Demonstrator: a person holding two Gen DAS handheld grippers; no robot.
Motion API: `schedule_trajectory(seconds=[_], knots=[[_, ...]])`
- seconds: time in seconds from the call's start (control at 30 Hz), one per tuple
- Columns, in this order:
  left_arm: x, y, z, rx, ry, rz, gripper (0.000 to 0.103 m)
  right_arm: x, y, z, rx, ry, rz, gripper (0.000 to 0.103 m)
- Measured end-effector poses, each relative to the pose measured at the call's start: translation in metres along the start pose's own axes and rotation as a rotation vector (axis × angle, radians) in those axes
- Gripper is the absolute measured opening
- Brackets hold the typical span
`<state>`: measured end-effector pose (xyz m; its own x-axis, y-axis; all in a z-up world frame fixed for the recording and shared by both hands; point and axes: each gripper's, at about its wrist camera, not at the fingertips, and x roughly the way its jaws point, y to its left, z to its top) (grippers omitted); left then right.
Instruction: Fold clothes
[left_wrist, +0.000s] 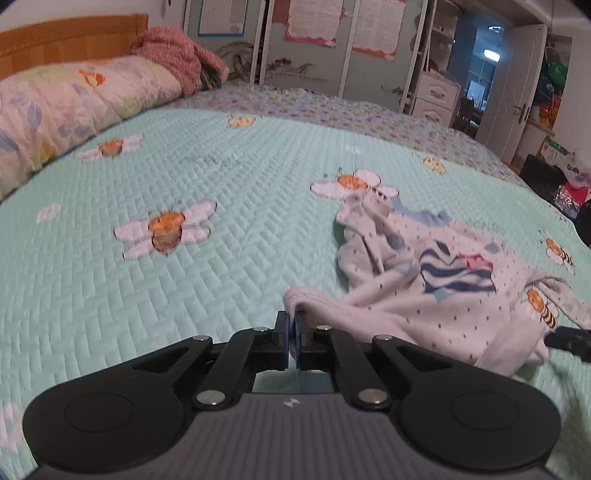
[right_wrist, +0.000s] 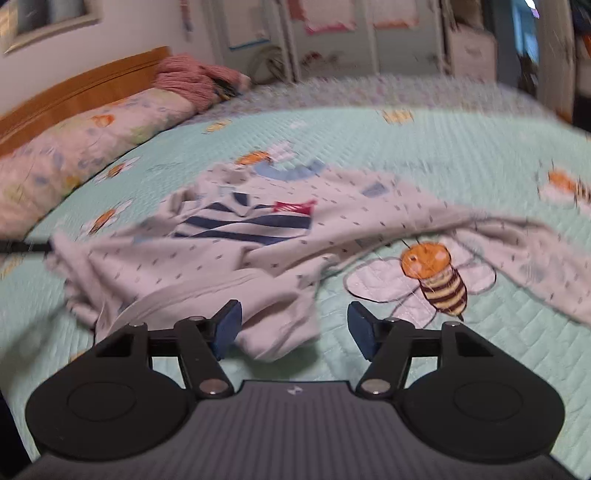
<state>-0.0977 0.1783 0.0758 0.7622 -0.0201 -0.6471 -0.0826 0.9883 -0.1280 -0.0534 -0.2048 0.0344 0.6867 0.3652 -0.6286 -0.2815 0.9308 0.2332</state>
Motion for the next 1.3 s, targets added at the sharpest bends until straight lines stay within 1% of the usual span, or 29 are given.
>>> schedule_trajectory(seconds=[0.07,0.1,0.13,0.17,0.2,0.27,0.37,0.47,0.57,0.6,0.63,0.67,0.73,0.8,0.9,0.97,1.0,1.03,1.07,1.13,1.17,1.2,1.27,1.3], knots=[[0.001,-0.001,-0.006,-0.01,0.016,-0.014,0.002,0.006,-0.003,0.0,0.039,0.015,0.024,0.065],[0.001,-0.003,-0.008,-0.008,0.021,-0.019,0.002,0.009,-0.001,-0.002,0.057,0.023,0.039,0.062],[0.0,-0.006,-0.011,-0.005,0.027,-0.028,0.002,0.012,0.001,-0.004,0.075,0.034,0.051,0.046],[-0.001,-0.008,-0.013,-0.002,0.033,-0.039,0.002,0.014,0.003,-0.007,0.088,0.042,0.06,0.032],[-0.002,-0.012,-0.015,0.007,0.036,-0.049,0.002,0.015,0.007,-0.011,0.097,0.046,0.064,0.012],[-0.005,-0.022,-0.018,0.03,0.04,-0.07,0.002,0.012,0.012,-0.017,0.12,0.03,0.059,0.01],[-0.014,-0.036,-0.018,0.063,0.036,-0.109,0.002,-0.006,0.008,-0.021,0.186,-0.038,0.045,0.008],[-0.026,-0.049,-0.016,0.081,0.028,-0.176,0.002,-0.042,-0.011,-0.02,0.262,-0.129,0.002,0.007],[-0.037,-0.067,-0.018,0.111,0.032,-0.26,0.002,-0.082,-0.032,-0.02,0.302,-0.205,-0.049,0.007],[-0.039,-0.075,-0.021,0.135,0.035,-0.269,0.002,-0.093,-0.039,-0.021,0.312,-0.219,-0.062,0.006],[-0.037,-0.082,-0.025,0.159,0.047,-0.261,0.002,-0.101,-0.043,-0.021,0.309,-0.224,-0.075,0.006],[-0.036,-0.089,-0.03,0.184,0.059,-0.252,0.002,-0.106,-0.044,-0.023,0.282,-0.212,-0.092,0.006],[-0.03,-0.096,-0.038,0.189,0.088,-0.234,0.002,-0.108,-0.035,-0.032,0.196,-0.174,-0.129,0.006],[-0.025,-0.091,-0.041,0.154,0.107,-0.206,0.002,-0.105,-0.022,-0.043,0.102,-0.127,-0.168,0.006],[-0.022,-0.072,-0.038,0.085,0.104,-0.145,0.002,-0.097,0.01,-0.058,-0.081,-0.104,-0.224,0.006],[-0.025,-0.057,-0.033,0.042,0.086,-0.097,0.002,-0.099,0.036,-0.066,-0.218,-0.124,-0.192,0.008],[-0.026,-0.049,-0.03,0.02,0.075,-0.07,0.002,-0.101,0.049,-0.069,-0.284,-0.128,-0.153,0.013],[-0.026,-0.04,-0.027,-0.002,0.071,-0.031,0.002,-0.103,0.062,-0.072,-0.343,-0.12,-0.093,0.015],[-0.026,-0.031,-0.024,-0.024,0.067,0.01,0.002,-0.104,0.071,-0.075,-0.378,-0.098,-0.012,0.015],[-0.023,-0.011,-0.021,-0.086,0.084,0.047,0.002,-0.103,0.077,-0.077,-0.334,-0.002,0.178,0.019],[-0.023,-0.006,-0.022,-0.101,0.091,0.052,0.002,-0.103,0.078,-0.079,-0.306,0.03,0.239,0.02],[-0.023,-0.001,-0.023,-0.113,0.098,0.056,0.002,-0.105,0.075,-0.081,-0.279,0.027,0.25,0.022],[-0.023,0.009,-0.026,-0.139,0.112,0.063,0.002,-0.113,0.061,-0.08,-0.205,-0.009,0.236,0.022],[-0.024,0.008,-0.028,-0.129,0.116,0.049,0.002,-0.116,0.055,-0.079,-0.168,-0.027,0.229,0.022]])
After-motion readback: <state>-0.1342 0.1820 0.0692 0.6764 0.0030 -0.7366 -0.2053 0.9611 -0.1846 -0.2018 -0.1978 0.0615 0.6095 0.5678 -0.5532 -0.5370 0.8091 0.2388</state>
